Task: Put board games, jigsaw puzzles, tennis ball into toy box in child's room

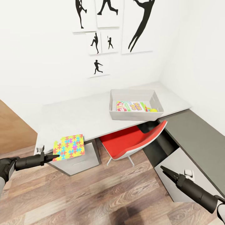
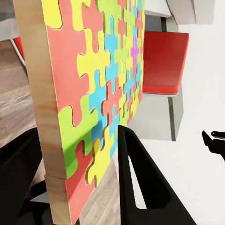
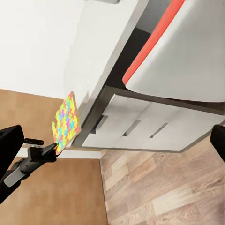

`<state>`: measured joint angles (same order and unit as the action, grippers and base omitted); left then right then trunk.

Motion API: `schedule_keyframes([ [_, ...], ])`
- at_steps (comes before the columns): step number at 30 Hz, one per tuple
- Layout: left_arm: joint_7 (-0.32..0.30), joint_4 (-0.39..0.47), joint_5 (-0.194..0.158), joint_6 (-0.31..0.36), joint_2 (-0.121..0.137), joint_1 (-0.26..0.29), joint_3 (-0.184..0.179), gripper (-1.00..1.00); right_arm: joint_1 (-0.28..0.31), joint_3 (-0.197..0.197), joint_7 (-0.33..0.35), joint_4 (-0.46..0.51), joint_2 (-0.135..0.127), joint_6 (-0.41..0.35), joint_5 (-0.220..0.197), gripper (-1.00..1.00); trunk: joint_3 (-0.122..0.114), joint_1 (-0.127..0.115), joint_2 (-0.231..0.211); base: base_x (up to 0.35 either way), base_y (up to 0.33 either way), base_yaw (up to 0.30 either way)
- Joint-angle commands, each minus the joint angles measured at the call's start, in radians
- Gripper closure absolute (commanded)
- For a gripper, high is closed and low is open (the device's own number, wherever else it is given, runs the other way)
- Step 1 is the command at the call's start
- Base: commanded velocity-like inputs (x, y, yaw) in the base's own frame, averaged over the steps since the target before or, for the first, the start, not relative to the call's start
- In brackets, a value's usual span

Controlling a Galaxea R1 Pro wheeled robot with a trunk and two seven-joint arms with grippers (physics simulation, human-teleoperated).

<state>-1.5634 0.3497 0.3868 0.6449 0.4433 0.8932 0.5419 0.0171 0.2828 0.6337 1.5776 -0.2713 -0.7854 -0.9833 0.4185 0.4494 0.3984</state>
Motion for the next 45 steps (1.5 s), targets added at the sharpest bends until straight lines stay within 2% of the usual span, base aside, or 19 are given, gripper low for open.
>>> schedule_keyframes([
  [1,-0.007,0.000,0.011,0.011,0.000,0.001,0.006,1.00,0.000,0.001,0.001,0.000,0.000,-0.006,-0.002,-1.00,0.000,0.001,0.002,0.000,0.000,0.000],
  [27,-0.007,0.000,0.011,0.010,0.000,0.003,0.003,1.00,-0.009,0.006,0.004,0.001,-0.003,-0.003,-0.001,-1.00,-0.043,0.001,0.002,0.000,0.000,0.000],
  [35,-0.007,0.000,0.011,0.010,0.002,0.003,0.003,1.00,-0.016,0.037,0.006,0.002,-0.003,-0.003,-0.002,-1.00,-0.057,0.001,0.002,0.000,0.000,0.000],
  [45,-0.007,0.000,0.011,0.011,0.002,0.003,0.003,1.00,-0.033,0.055,0.088,0.002,-0.003,-0.002,0.000,-1.00,-0.073,0.001,0.002,0.000,0.000,0.000],
])
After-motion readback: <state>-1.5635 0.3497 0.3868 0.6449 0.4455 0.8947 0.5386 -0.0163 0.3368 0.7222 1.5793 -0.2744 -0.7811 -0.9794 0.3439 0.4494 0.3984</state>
